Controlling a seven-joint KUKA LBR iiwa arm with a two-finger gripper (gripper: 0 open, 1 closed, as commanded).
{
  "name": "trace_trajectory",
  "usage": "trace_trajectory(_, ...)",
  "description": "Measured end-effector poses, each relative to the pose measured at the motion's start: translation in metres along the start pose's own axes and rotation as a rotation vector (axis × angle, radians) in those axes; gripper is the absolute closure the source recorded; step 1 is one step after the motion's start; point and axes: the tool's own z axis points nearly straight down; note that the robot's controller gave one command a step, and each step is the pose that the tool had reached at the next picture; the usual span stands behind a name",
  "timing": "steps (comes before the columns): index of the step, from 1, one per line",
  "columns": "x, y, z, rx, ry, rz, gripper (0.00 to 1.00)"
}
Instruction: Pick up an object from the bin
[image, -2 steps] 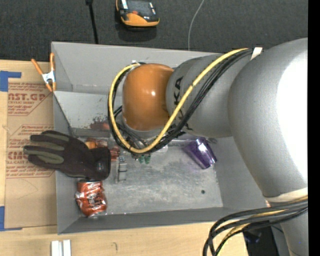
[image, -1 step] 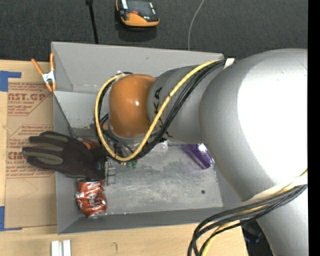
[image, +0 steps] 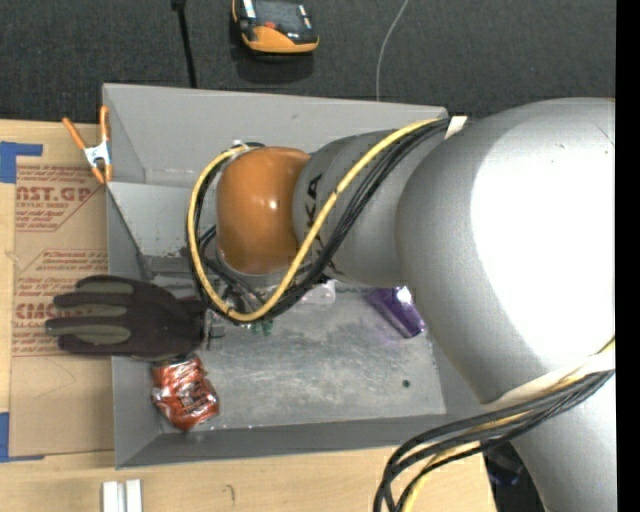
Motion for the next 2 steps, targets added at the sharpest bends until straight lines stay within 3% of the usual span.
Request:
trace_trajectory(1,0.000,0.000,0.000,0.000,0.000,0.000,1.00)
trace_trajectory(2,0.005,0.021,-0.164,0.000,0.012,0.013,1.00)
